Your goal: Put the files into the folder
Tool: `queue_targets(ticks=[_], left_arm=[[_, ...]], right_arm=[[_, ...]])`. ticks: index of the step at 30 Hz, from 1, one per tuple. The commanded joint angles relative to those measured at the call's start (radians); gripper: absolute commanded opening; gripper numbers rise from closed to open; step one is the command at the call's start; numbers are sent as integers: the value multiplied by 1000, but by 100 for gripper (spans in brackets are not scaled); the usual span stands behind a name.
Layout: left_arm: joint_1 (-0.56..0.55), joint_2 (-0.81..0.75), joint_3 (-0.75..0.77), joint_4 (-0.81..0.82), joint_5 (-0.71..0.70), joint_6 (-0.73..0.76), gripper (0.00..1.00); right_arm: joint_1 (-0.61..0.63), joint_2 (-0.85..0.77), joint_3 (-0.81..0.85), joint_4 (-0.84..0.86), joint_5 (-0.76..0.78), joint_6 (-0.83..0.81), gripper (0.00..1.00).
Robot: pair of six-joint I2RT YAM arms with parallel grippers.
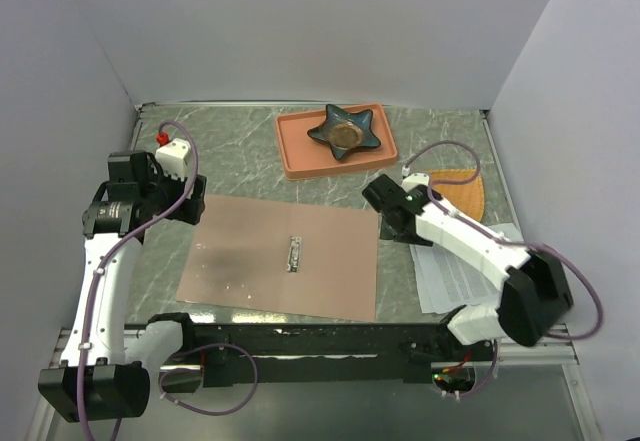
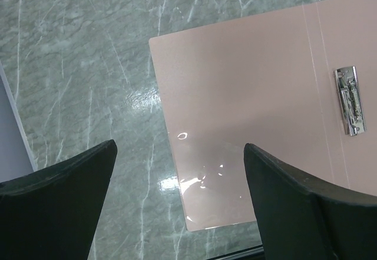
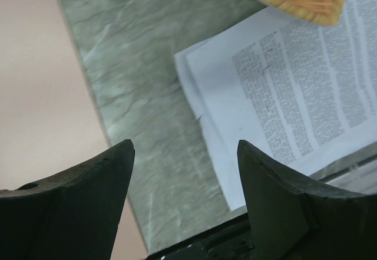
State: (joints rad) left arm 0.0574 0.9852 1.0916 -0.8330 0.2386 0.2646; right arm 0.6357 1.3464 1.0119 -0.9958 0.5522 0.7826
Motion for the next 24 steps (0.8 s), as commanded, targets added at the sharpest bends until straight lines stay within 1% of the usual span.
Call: queue_targets(ticks=[1,5,11,16,24], left_arm=[[-2,-14,-10,25,-4,-8,96],[-2,-19,-18,34,-10,-1,96],[-2,-19,-24,38,-25,8,96],[-2,-14,-25,49,-33,16,96],[-2,-3,-29,64,-38,19,96]], right_arm=[[-28,129,82,-58,104,-17,78],[-48,247,117,-47,124,10,78],[-97,355,149,-4,109,6,75],[-139,407,163,19,98,-9,71],[-140,464,151,49,89,-5,69]])
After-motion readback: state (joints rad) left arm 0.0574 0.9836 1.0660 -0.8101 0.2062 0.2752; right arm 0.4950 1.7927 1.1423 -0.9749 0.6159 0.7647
